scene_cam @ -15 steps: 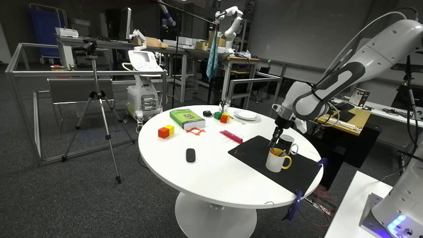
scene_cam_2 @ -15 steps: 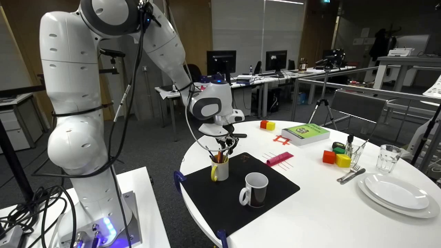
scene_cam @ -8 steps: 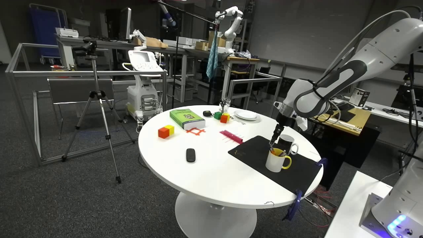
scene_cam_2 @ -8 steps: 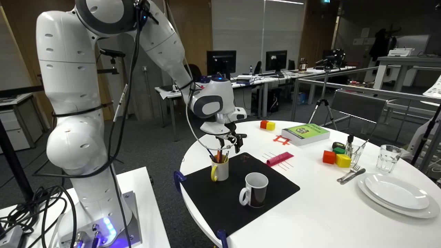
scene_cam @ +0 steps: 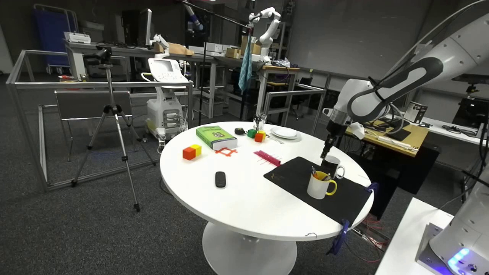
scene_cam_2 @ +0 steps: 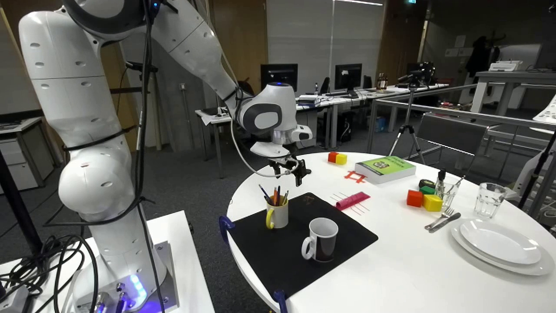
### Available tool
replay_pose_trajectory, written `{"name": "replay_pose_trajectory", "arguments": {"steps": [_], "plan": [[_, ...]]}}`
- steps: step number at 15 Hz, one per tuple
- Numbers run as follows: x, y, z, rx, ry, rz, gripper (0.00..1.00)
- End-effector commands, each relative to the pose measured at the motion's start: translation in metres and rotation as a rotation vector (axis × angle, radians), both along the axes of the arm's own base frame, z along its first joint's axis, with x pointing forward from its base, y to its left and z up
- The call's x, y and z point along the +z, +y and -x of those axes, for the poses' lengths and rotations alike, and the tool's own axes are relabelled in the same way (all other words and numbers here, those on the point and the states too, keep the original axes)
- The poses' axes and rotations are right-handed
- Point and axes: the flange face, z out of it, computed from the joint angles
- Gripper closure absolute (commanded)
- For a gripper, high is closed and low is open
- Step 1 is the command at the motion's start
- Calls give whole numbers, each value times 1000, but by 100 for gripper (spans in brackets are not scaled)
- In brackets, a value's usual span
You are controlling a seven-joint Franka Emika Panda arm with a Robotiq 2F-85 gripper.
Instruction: Move the pen from the right cup to the left cup
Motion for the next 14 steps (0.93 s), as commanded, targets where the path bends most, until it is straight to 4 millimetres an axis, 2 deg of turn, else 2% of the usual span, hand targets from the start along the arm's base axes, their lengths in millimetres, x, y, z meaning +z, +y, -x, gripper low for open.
{"name": "replay_pose_trajectory", "arguments": {"steps": [1,6,14], "plan": [[28,-5,24,7,25,20,0],[44,-1,42,67,126,61,0],[50,10,59,121,244,134,0]]}}
